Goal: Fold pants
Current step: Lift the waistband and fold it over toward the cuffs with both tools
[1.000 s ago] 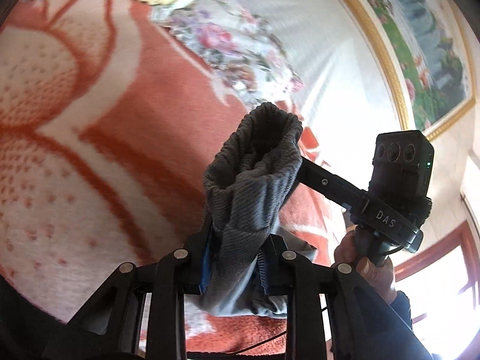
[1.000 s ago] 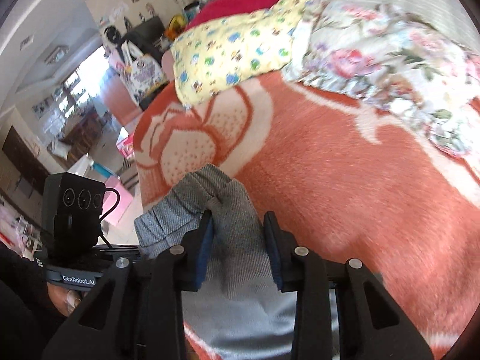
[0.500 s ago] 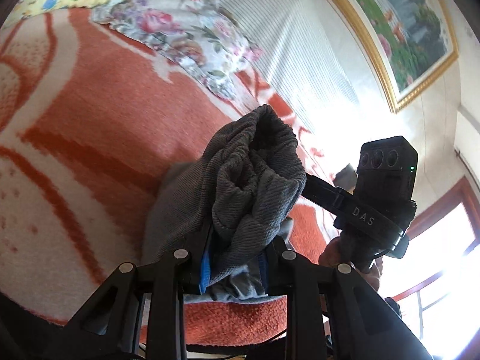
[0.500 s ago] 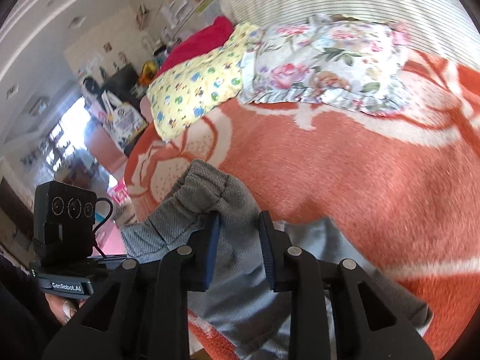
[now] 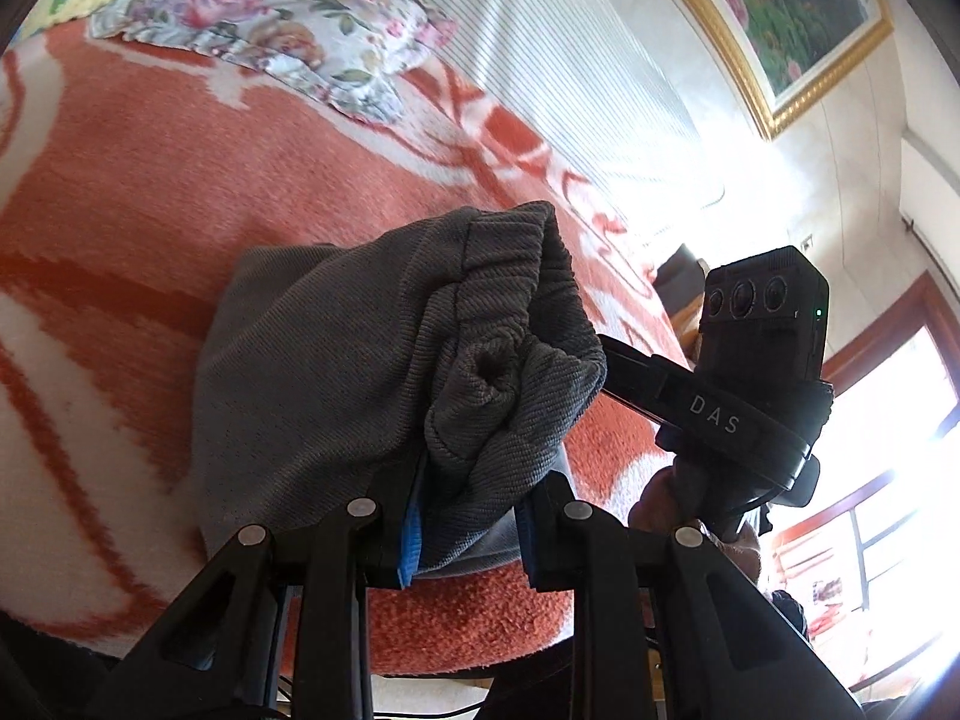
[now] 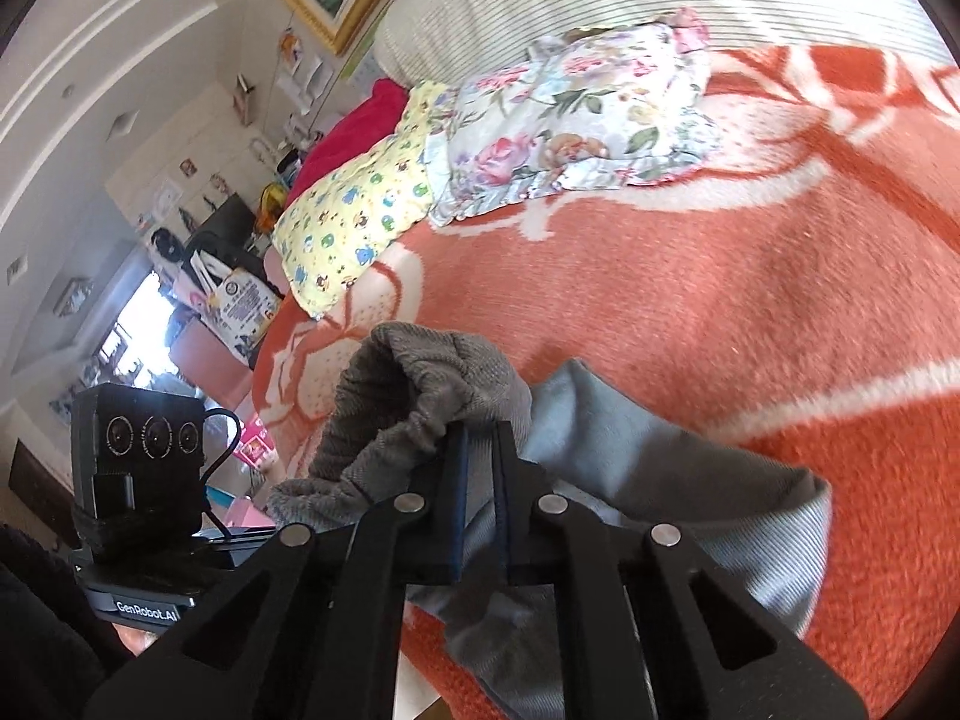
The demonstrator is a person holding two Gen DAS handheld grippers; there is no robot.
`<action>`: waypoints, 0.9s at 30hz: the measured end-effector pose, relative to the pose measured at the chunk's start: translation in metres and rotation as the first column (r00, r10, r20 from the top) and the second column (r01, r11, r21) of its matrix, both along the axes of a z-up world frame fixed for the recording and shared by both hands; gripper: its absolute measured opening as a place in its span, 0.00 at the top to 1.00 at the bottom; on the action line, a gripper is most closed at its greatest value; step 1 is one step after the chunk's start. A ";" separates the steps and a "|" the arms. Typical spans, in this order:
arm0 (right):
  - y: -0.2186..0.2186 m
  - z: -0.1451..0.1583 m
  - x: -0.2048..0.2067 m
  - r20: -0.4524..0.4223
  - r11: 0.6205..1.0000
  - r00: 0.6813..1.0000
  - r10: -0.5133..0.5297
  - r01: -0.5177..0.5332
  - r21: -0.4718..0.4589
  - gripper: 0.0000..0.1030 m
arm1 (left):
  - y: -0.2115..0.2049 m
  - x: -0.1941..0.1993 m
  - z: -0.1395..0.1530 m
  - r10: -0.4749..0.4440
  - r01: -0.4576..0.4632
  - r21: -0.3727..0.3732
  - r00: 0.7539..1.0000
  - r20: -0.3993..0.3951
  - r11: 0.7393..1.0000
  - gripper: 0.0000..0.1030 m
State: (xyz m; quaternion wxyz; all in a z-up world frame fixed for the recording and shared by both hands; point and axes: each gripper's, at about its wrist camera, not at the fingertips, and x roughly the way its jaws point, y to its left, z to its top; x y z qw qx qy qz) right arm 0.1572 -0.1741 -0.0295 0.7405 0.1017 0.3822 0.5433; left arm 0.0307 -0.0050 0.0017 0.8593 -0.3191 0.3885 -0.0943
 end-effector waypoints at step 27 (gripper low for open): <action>-0.082 -0.042 0.013 -0.107 0.970 0.964 -0.242 0.238 -0.048 0.91 | -0.060 0.028 -0.027 -0.175 0.179 0.033 0.980 -0.094 0.983 0.67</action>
